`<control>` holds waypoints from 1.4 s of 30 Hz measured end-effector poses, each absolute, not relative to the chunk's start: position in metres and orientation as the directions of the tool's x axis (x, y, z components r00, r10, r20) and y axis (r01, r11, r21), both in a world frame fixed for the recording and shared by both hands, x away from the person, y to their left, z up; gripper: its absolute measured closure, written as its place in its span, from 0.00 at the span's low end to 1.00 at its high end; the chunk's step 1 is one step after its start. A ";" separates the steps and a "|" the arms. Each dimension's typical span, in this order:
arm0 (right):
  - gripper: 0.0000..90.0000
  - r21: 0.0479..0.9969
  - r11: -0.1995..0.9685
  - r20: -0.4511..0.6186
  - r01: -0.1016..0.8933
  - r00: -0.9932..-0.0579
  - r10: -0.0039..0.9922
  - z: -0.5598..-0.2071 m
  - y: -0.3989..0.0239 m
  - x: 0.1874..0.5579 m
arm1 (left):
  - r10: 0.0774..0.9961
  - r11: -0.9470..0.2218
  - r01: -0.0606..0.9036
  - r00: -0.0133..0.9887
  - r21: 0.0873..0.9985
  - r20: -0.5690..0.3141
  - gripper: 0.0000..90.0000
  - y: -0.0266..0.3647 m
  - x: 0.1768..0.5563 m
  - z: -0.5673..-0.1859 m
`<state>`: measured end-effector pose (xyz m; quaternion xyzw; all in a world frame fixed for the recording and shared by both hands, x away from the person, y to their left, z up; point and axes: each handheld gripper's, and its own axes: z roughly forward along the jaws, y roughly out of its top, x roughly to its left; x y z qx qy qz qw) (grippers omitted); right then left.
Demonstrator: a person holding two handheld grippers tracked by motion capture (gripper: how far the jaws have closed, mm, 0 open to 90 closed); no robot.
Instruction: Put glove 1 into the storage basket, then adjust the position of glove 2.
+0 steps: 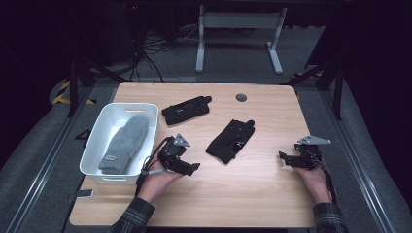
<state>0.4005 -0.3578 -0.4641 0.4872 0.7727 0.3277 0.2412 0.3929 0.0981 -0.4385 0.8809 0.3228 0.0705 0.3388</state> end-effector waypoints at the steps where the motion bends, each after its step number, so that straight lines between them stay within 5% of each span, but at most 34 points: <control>1: 0.35 0.740 0.319 -0.061 0.592 -0.414 0.908 -0.463 -0.356 0.400 | 0.619 -0.569 0.524 0.780 0.633 -0.090 0.16 0.098 0.392 -0.443; 13: 0.97 0.777 0.340 0.014 0.530 -0.554 0.833 -0.440 -0.320 0.395 | 0.613 -0.606 0.485 0.790 0.631 -0.020 0.02 0.099 0.387 -0.472; 26: 1.00 0.791 0.401 0.071 0.463 -0.719 0.691 -0.434 -0.244 0.413 | 0.601 -0.571 0.445 0.799 0.690 -0.018 0.04 0.105 0.380 -0.477; 42: 1.00 0.727 0.495 0.043 0.477 -0.750 0.660 -0.461 -0.204 0.435 | 0.605 -0.564 0.452 0.796 0.692 -0.026 0.03 0.105 0.381 -0.478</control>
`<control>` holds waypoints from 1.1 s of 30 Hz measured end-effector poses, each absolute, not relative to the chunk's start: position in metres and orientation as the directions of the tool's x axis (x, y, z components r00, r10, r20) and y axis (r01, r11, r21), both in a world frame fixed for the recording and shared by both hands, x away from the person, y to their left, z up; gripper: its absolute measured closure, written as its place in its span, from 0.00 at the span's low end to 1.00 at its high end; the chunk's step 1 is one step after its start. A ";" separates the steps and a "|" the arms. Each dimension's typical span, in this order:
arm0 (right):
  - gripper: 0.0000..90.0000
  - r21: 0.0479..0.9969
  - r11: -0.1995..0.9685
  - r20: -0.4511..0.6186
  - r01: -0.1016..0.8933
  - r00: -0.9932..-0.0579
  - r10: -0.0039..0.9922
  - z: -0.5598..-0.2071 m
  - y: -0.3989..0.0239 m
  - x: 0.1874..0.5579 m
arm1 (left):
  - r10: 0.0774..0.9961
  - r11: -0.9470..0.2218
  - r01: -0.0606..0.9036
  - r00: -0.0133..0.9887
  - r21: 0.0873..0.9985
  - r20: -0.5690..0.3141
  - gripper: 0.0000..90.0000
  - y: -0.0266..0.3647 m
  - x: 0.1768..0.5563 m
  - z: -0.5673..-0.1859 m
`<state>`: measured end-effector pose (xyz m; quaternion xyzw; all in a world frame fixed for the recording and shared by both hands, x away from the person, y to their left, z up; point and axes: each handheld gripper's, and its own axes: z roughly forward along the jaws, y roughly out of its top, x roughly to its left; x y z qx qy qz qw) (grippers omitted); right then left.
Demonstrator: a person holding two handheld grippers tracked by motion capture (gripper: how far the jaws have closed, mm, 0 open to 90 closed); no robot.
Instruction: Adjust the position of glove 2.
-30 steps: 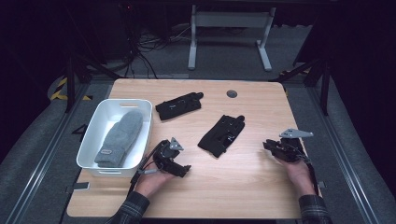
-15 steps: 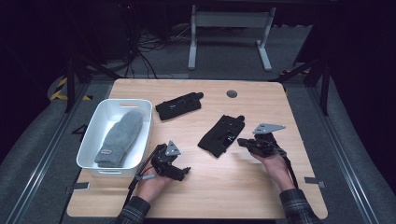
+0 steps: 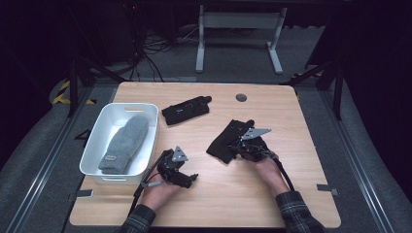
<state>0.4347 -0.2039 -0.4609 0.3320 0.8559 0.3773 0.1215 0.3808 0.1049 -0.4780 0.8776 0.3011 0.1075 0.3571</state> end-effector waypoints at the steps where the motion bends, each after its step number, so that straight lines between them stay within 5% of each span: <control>1: 1.00 0.726 0.495 0.044 0.478 -0.750 0.659 -0.461 -0.204 0.435 | 0.604 -0.565 0.451 0.797 0.691 -0.026 0.03 0.105 0.381 -0.478; 33: 1.00 0.649 0.603 0.041 0.464 -0.813 0.581 -0.451 -0.259 0.364 | 0.599 -0.572 0.449 0.800 0.687 -0.024 0.01 0.105 0.383 -0.478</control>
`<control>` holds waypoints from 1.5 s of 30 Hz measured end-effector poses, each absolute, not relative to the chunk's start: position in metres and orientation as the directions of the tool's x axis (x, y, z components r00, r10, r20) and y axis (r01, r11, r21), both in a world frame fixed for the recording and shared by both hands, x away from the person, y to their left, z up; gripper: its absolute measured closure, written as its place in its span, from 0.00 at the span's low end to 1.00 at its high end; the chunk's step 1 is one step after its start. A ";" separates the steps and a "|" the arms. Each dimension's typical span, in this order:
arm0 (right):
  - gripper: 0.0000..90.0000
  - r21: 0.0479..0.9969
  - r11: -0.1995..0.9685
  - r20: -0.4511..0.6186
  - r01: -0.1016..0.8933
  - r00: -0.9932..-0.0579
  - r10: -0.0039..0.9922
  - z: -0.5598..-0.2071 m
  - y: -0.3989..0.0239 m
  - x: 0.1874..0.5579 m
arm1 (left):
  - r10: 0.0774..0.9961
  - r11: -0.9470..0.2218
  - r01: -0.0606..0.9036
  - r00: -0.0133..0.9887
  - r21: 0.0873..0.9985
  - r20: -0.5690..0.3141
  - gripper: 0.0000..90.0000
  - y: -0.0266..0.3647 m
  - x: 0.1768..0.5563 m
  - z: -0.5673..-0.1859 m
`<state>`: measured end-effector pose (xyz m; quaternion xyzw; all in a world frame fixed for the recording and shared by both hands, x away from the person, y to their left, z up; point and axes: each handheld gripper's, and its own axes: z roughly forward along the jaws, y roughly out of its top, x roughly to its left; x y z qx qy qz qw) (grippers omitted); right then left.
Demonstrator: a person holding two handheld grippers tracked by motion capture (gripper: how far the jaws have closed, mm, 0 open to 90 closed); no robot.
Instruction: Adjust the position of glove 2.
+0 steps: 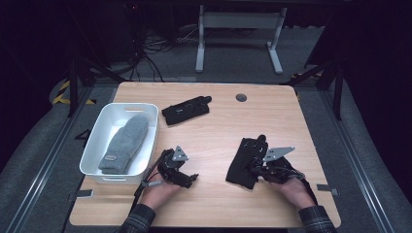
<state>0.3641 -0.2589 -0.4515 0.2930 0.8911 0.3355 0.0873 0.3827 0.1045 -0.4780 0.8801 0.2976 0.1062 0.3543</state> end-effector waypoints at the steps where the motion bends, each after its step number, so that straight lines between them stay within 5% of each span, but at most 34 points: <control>1: 1.00 0.646 0.608 0.037 0.462 -0.814 0.580 -0.451 -0.260 0.361 | 0.599 -0.572 0.449 0.800 0.687 -0.024 0.01 0.105 0.383 -0.478; 15: 1.00 0.656 0.585 0.029 0.477 -0.791 0.612 -0.444 -0.294 0.328 | 0.601 -0.571 0.449 0.799 0.687 -0.022 0.01 0.104 0.383 -0.478; 24: 1.00 0.730 0.484 0.032 0.483 -0.731 0.682 -0.432 -0.294 0.355 | 0.604 -0.572 0.452 0.797 0.685 -0.022 0.01 0.104 0.383 -0.478; 32: 1.00 0.675 0.543 0.021 0.499 -0.749 0.662 -0.448 -0.273 0.381 | 0.604 -0.571 0.453 0.797 0.685 -0.023 0.01 0.104 0.383 -0.478; 45: 1.00 0.675 0.587 0.048 0.448 -0.820 0.570 -0.452 -0.271 0.352 | 0.599 -0.574 0.449 0.800 0.684 -0.023 0.01 0.104 0.384 -0.478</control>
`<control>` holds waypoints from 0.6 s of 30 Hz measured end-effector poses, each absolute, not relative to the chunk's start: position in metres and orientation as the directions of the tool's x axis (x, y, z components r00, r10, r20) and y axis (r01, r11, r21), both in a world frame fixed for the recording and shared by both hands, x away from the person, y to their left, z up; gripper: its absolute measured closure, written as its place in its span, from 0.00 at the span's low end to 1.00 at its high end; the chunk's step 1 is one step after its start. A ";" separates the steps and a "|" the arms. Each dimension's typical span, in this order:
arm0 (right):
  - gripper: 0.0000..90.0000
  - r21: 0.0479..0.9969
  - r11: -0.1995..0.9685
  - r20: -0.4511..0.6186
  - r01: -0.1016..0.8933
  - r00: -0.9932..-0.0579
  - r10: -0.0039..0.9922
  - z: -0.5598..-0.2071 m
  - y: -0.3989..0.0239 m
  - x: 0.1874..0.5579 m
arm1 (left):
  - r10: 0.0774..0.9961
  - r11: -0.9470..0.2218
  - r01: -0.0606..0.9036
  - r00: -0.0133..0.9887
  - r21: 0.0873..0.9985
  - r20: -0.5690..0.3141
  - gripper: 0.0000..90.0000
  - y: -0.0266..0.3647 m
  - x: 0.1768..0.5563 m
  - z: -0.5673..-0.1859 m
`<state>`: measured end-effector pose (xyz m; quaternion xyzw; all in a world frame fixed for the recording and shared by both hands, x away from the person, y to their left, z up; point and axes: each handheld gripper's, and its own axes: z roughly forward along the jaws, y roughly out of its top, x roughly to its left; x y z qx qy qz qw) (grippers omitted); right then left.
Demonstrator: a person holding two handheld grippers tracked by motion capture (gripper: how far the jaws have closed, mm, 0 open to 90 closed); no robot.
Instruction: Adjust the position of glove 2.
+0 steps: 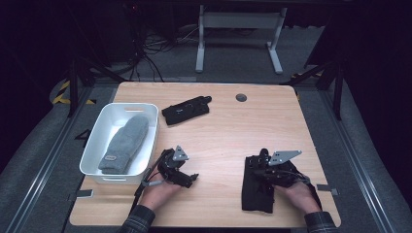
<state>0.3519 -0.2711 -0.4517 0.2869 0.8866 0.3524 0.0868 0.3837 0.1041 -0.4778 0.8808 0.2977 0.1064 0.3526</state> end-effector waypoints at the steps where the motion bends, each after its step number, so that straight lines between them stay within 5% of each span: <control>1: 1.00 0.674 0.588 0.047 0.447 -0.821 0.570 -0.451 -0.271 0.351 | 0.599 -0.574 0.449 0.800 0.685 -0.022 0.01 0.104 0.384 -0.478; 8: 0.82 0.711 0.547 0.025 0.442 -0.793 0.608 -0.445 -0.278 0.351 | 0.600 -0.572 0.451 0.800 0.685 -0.025 0.01 0.103 0.385 -0.478; 18: 0.47 0.751 0.440 -0.046 0.493 -0.626 0.779 -0.443 -0.311 0.368 | 0.601 -0.574 0.451 0.799 0.683 -0.024 0.00 0.103 0.385 -0.478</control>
